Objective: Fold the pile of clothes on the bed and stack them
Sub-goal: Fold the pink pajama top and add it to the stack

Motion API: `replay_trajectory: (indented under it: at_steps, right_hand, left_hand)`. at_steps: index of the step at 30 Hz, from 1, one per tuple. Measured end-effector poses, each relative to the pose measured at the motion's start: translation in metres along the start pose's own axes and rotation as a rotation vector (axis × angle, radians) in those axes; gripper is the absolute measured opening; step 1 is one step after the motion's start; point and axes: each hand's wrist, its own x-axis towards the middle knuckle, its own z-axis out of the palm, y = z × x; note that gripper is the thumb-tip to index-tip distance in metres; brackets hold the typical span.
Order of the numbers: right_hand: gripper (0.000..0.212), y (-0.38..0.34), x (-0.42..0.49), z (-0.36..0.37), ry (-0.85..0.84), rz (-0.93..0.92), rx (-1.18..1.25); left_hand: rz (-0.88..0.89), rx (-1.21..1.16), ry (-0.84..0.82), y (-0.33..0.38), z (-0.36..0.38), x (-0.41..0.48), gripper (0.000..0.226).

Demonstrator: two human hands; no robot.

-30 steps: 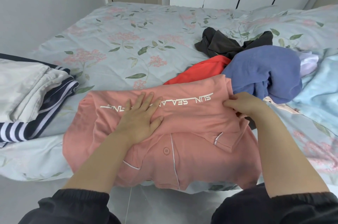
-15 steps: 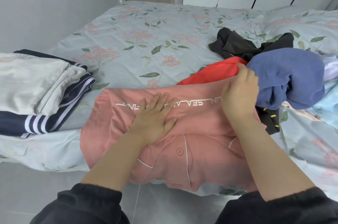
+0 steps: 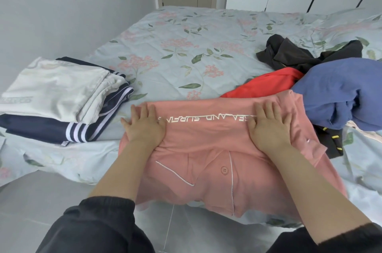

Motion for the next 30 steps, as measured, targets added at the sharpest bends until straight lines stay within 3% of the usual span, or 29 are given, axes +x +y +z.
replay_trajectory:
  at_steps: [2,4,7,11,14,18,22,24,27,30]
  right_hand:
    - [0.057,-0.017,-0.007,-0.003,0.002,-0.21,0.108]
    - [0.053,-0.036,-0.017,0.001,-0.045,-0.404,0.188]
    - [0.05,-0.036,-0.014,0.006,-0.092,-0.356,0.172]
    - [0.052,0.013,0.008,-0.005,-0.056,-0.03,0.004]
    - [0.054,0.029,0.011,-0.005,-0.009,0.061,-0.075]
    - [0.067,0.015,0.025,-0.007,-0.008,-0.123,-0.171]
    - [0.087,-0.002,0.06,-0.03,-0.257,-0.329,-0.195]
    - [0.074,-0.007,0.076,-0.041,-0.368,-0.35,-0.242]
    - [0.035,-0.006,0.094,-0.06,-0.47,-0.36,-0.334]
    - [0.031,-0.001,0.1,-0.078,-0.508,-0.327,-0.402]
  left_hand:
    - [0.129,0.049,0.119,0.016,-0.005,-0.005,0.056]
    - [0.37,0.036,0.181,0.038,-0.005,-0.014,0.054]
    - [0.541,0.007,0.007,0.063,0.008,-0.027,0.055]
    - [0.519,0.06,-0.102,0.061,0.021,-0.019,0.058]
    - [0.489,0.029,-0.081,0.055,0.022,-0.009,0.056]
    - [0.439,0.036,-0.108,0.051,0.005,0.015,0.057]
    - [0.406,0.07,-0.353,0.056,-0.03,0.051,0.093]
    - [0.4,0.08,-0.495,0.063,-0.045,0.065,0.1]
    - [0.394,0.21,-0.564,0.067,-0.06,0.078,0.075]
    - [0.366,0.291,-0.581,0.062,-0.068,0.083,0.058]
